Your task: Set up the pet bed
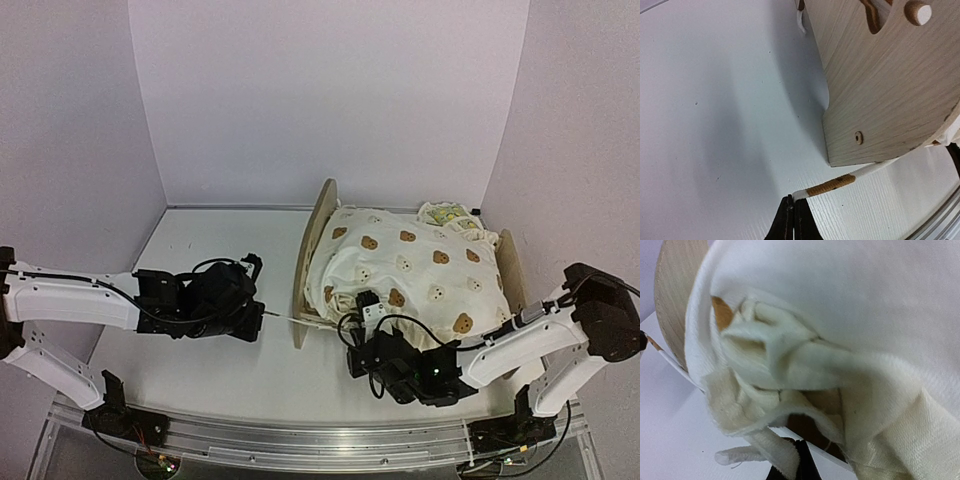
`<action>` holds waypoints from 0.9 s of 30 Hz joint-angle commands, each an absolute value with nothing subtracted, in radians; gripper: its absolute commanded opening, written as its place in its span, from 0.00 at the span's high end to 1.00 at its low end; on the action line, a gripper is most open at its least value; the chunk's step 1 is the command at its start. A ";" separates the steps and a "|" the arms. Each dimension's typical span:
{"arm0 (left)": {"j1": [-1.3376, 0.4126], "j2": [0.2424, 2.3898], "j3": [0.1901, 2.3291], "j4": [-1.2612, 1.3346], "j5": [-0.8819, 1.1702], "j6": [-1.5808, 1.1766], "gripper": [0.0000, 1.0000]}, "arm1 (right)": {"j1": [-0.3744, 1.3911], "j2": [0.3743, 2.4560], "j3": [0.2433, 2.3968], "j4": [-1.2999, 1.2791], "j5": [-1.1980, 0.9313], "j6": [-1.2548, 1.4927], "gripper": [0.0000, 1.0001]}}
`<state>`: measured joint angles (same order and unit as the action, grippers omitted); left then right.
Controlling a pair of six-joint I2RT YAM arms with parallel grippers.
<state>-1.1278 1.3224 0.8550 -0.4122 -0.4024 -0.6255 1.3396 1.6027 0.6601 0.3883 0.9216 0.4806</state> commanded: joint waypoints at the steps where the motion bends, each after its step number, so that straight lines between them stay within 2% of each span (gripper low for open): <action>1: -1.073 1.295 0.805 -0.563 -0.608 -0.700 1.00 | 1.311 1.523 0.736 0.220 0.987 0.391 1.00; 5: -1.071 1.315 0.757 -0.522 -0.574 -0.723 1.00 | 1.312 1.498 0.817 0.153 0.986 0.327 1.00; 10: -1.071 1.361 0.724 -0.454 -0.517 -0.730 1.00 | 1.317 1.576 0.995 0.102 0.973 0.027 1.00; 12: -1.070 1.379 0.720 -0.446 -0.512 -0.732 1.00 | 1.320 1.642 1.101 0.002 0.936 -0.101 1.00; 16: -1.070 1.388 0.715 -0.457 -0.523 -0.743 1.00 | 1.340 1.766 1.281 -0.209 1.107 -0.216 1.00; 18: -1.071 1.384 0.709 -0.456 -0.523 -0.745 1.00 | 1.346 1.777 1.264 -0.215 1.193 -0.203 1.00; 27: -1.070 1.385 0.680 -0.483 -0.508 -0.777 1.00 | 1.331 1.641 1.067 -0.239 1.193 0.044 1.00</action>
